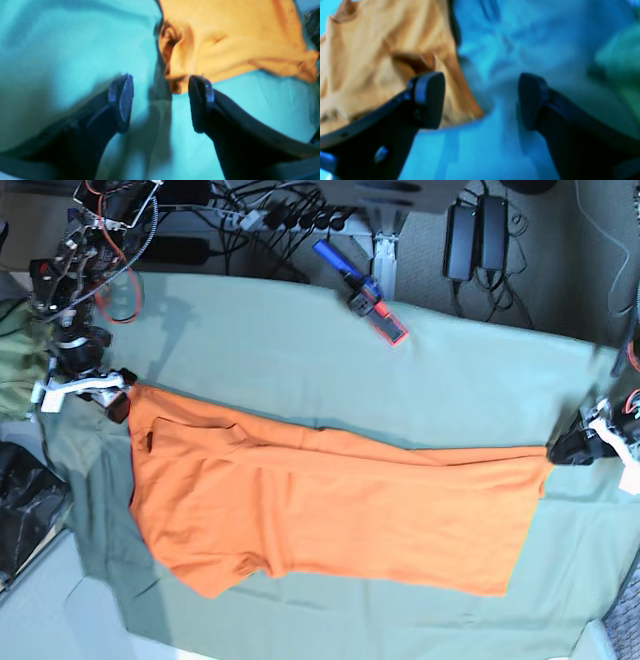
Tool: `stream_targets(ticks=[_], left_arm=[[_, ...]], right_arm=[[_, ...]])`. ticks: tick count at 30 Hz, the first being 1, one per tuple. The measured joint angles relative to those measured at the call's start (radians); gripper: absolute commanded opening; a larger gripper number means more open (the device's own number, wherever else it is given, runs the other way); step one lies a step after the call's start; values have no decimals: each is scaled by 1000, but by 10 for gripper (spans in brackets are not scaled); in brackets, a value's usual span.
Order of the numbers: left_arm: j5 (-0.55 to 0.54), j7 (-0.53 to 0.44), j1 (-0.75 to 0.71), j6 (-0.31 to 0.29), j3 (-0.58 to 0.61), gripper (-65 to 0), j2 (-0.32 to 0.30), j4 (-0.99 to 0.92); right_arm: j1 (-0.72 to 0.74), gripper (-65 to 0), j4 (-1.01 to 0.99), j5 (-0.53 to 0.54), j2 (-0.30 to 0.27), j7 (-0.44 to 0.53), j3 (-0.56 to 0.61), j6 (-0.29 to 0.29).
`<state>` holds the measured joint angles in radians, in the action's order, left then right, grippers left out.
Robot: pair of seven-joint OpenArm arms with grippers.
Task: Fold the T-shirt properly
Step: 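Lift the shoulders and drag the shirt toward the robot, straightening it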
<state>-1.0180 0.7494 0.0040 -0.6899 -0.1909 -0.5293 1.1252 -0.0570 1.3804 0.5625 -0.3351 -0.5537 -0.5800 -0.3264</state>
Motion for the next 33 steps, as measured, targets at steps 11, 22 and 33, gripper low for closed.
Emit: stream_targets(ticks=[11,22,33], left_arm=[[111,-81,39,-3,-3,-267,95,0],[128,-156,60,-7,-4,-286,145,-78],[118,-113,60,-7,31,-650,138,-70]], right_arm=[[-2,-205,-13,12,36,27,107,0],[13,-253,-11,6,82,49,143,0],[10,-650,-12,-40,86,56,146,0]])
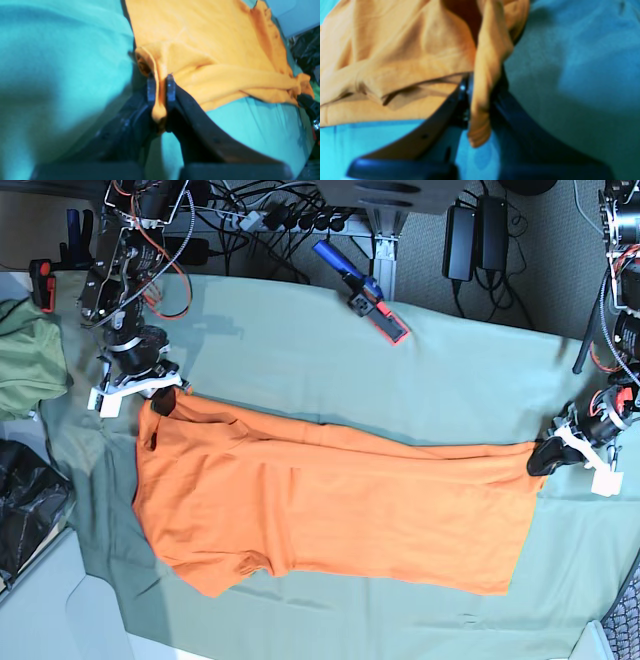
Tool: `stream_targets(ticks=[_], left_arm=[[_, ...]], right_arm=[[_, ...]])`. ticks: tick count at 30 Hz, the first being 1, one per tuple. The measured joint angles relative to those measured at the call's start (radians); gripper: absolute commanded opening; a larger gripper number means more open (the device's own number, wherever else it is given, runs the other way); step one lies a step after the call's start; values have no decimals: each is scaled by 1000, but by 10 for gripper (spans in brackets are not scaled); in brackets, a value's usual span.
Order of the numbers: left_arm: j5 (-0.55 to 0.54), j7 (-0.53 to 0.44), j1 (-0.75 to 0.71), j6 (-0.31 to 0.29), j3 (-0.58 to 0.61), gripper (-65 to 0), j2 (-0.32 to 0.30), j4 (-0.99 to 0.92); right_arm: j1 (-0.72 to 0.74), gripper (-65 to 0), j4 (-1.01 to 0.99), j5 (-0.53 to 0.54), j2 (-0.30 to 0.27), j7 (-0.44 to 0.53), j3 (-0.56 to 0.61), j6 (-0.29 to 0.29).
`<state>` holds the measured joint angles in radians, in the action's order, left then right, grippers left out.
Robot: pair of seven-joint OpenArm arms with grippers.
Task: Fold the T-shirt properly
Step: 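Lift the shoulders and drag the shirt toward the robot, straightening it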
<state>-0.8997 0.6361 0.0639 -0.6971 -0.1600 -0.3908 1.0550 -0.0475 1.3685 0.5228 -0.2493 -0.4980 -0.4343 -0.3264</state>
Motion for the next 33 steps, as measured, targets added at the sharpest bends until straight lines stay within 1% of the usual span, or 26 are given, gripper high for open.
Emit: stream_targets(ticks=[2,3,5,7,10,14,17,20,25,28,31,32,33], left_arm=[[-21,41,-2,0,3,-650,-8,13],[-46,68,-5,0,4,-650,-14,21],[-101,127,-24,0,8,-650,-31,47],[-137,155,-61,5,11,-650,-56,89],[-179,180,-135,8,12,-650,-98,169],[-193,190,-224,8,14,-650,-156,296],[-198,186,-286,8,13,-650,-188,367],[-200,188,-341,8,13,-650,-196,396],[-201,187,-411,8,13,-650,-200,423],[-201,187,-422,8,13,-650,-200,423],[-186,183,-418,8,13,-650,-200,423],[-185,182,-419,8,13,-587,-200,423],[-184,182,-419,8,13,-491,-200,423]], right_arm=[[0,-650,0,1,-1,-8,-5,0],[0,-650,2,16,-5,-29,-11,0],[-10,-650,22,70,-20,-76,-26,0],[-39,-650,55,117,-39,-115,-51,-1],[-95,-650,108,186,-75,-171,-83,-2],[-202,-650,192,216,-125,-183,-110,-2],[-281,-650,247,222,-145,-183,-135,-3],[-343,-650,288,222,-146,-187,-163,-2],[-414,-650,297,227,-147,-187,-187,-2],[-445,-650,297,228,-147,-187,-187,-2],[-446,-650,297,218,-147,-187,-187,-2],[-445,-629,297,218,-147,-187,-187,-2],[-443,-497,297,218,-147,-187,-187,-2]])
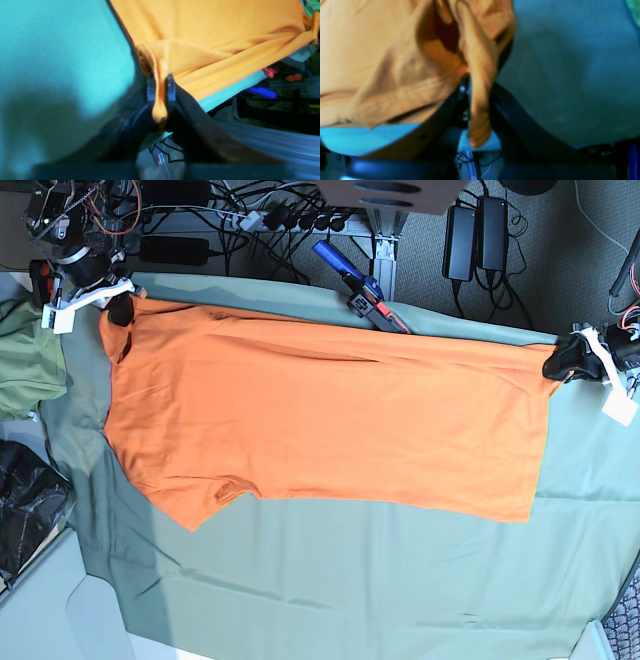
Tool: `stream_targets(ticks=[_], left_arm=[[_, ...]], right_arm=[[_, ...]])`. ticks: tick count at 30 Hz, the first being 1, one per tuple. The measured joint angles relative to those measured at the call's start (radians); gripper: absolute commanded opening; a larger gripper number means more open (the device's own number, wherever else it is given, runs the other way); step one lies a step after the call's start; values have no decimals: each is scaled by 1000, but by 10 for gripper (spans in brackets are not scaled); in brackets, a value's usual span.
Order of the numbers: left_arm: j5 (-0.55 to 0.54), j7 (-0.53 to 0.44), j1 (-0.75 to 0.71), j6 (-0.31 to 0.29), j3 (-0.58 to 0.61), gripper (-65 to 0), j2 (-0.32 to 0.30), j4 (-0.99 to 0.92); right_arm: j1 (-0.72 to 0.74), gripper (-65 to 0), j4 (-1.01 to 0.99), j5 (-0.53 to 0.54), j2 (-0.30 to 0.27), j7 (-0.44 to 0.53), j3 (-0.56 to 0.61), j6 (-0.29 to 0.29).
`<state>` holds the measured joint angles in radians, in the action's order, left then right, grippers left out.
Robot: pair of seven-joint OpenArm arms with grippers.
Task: Fold the T-shirt properly
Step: 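Lift the shoulders and drag the shirt toward the robot, straightening it, then release the shoulders and move both grippers toward the shirt's hem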
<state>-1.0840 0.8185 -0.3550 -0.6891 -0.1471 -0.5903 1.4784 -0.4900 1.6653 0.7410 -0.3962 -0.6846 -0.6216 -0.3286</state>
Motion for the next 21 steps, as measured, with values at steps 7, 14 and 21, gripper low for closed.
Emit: stream_targets(ticks=[7,14,21], left_arm=[[3,8,-1,-3,-11,-310,-2,12],[18,11,1,0,-155,-311,-23,144],[65,-23,75,0,-151,-311,-39,171]], right_arm=[[-1,-205,0,-31,0,-13,-10,0],[0,-205,0,-26,-23,-27,-162,0],[106,-205,0,-27,-147,-28,-192,0]])
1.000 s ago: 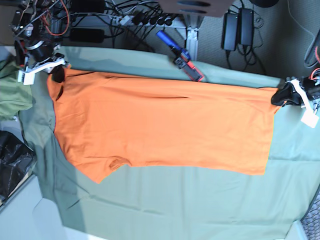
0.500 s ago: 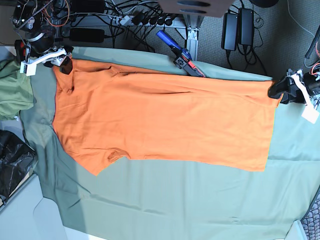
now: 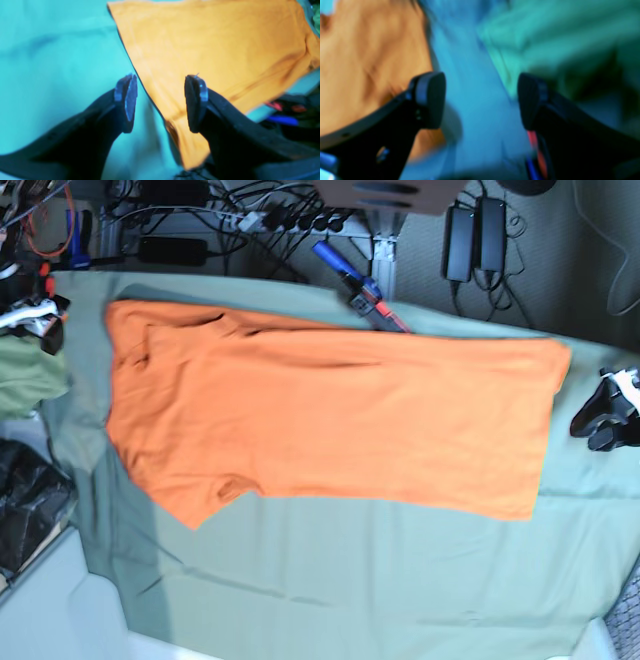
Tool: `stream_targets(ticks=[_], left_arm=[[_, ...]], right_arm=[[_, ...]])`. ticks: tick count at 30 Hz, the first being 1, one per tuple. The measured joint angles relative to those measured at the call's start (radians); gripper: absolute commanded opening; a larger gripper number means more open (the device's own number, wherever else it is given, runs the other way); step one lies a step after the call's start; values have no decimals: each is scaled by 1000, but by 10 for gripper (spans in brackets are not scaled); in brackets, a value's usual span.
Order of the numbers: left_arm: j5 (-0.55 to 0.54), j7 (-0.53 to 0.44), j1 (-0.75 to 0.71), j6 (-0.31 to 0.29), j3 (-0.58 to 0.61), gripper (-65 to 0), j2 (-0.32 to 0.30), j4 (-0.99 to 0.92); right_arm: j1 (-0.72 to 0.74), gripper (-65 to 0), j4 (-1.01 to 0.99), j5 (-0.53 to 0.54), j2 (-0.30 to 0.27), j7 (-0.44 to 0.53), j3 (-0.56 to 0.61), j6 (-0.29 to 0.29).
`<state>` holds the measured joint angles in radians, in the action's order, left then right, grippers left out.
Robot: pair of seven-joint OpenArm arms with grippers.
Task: Fold the T-shirt properly
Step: 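Release the shoulders and move both grippers toward the shirt's hem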
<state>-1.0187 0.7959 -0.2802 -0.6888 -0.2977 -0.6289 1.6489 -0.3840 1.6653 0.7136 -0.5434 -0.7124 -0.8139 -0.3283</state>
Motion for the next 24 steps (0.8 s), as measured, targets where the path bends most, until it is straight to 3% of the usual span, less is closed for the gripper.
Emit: stream_targets(ticks=[4,7,15,20,24], left_arm=[[100,-72,58,0,29,-310,0,-17],[130,-80,129,-2,86,-310,0,-117],[139,-87,268,0,220,-310,2,-362],[178,-93,270,0,222,-310,2,-367],[184,-98,270,0,222,-310,2,-367]], right_arm=[[124,-205,-19,-13,-58,23,49,0],[221,-205,-109,-54,-90,40,151,-1],[640,-205,-548,-106,-95,141,473,-3],[863,-205,-858,-158,-26,172,612,-10],[926,-205,-999,-163,54,237,673,-19]])
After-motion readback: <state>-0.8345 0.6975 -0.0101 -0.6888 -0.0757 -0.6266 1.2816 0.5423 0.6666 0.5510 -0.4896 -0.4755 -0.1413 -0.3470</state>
